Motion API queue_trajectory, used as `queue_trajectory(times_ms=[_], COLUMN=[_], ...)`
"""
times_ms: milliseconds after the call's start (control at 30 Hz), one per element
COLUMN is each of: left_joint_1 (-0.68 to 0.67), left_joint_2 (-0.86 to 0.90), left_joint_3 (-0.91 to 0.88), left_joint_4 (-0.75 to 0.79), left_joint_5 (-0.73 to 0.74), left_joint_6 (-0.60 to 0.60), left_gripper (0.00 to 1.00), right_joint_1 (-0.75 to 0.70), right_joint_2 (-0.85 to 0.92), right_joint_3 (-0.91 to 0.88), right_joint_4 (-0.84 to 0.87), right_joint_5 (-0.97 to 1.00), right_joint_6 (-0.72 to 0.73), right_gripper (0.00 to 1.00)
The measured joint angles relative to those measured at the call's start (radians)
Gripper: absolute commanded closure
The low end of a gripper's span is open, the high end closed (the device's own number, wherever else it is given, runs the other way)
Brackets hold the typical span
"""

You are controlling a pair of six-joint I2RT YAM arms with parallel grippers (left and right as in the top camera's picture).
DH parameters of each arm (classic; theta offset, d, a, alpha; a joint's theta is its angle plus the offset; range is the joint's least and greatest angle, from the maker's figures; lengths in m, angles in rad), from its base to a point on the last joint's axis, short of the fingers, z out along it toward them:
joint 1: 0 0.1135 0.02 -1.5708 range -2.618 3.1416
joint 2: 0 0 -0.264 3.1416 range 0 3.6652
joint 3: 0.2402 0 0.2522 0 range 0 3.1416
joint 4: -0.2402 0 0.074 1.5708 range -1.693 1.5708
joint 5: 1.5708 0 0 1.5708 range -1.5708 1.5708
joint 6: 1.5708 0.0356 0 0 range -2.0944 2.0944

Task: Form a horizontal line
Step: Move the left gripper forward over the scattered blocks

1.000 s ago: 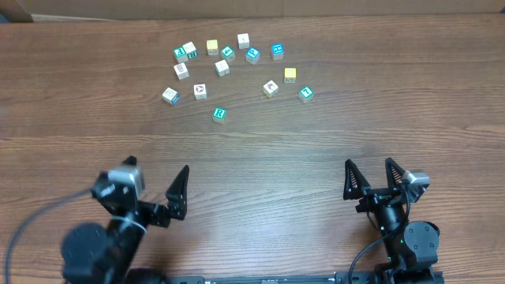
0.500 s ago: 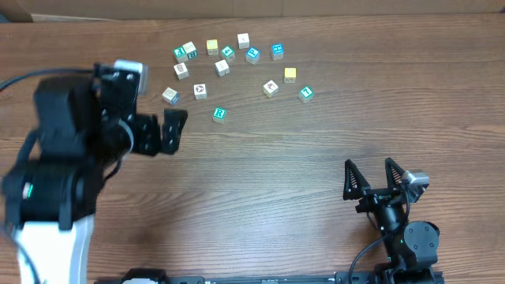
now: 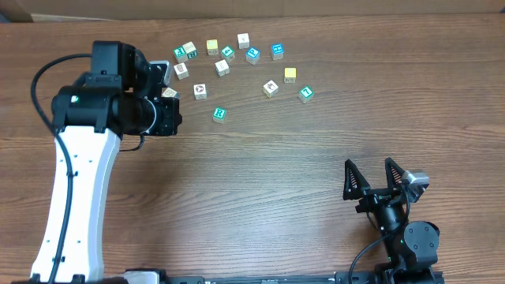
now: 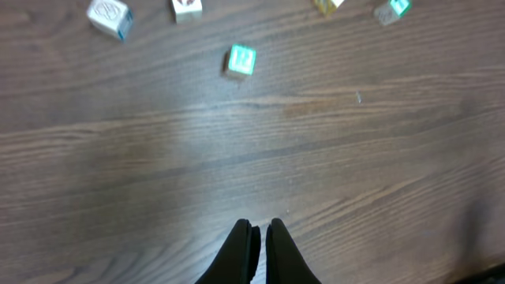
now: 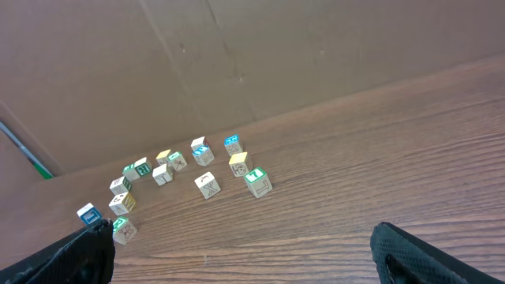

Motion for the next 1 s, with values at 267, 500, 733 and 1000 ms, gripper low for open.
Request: queue_trajectory(times_ms=[267,500,733,1000], left_joint_1=[0.0,0.0,0.0,0.0], left_joint_2=[0.043,0.043,0.043,0.043], left_joint_3=[0.0,0.0,0.0,0.0], left_joint_4=[0.009,0.008,0.009,0.024], left_joint_5=[0.016,0.026,0.026,-0.014], left_joint_6=[-0.018,-0.025,-0.025,-0.085], left_gripper=[0.51,0.33,0.26,0.16], right_joint_1=[0.0,0.0,0.0,0.0], right_joint_2=[0.0,0.0,0.0,0.0], right_joint_3=[0.0,0.0,0.0,0.0], right_joint_4=[0.0,0.001,0.0,0.0], right_joint_5=[0.0,0.0,0.0,0.0], right_joint_6=[0.0,0.0,0.0,0.0], right_gripper=[0.0,0.0,0.0,0.0])
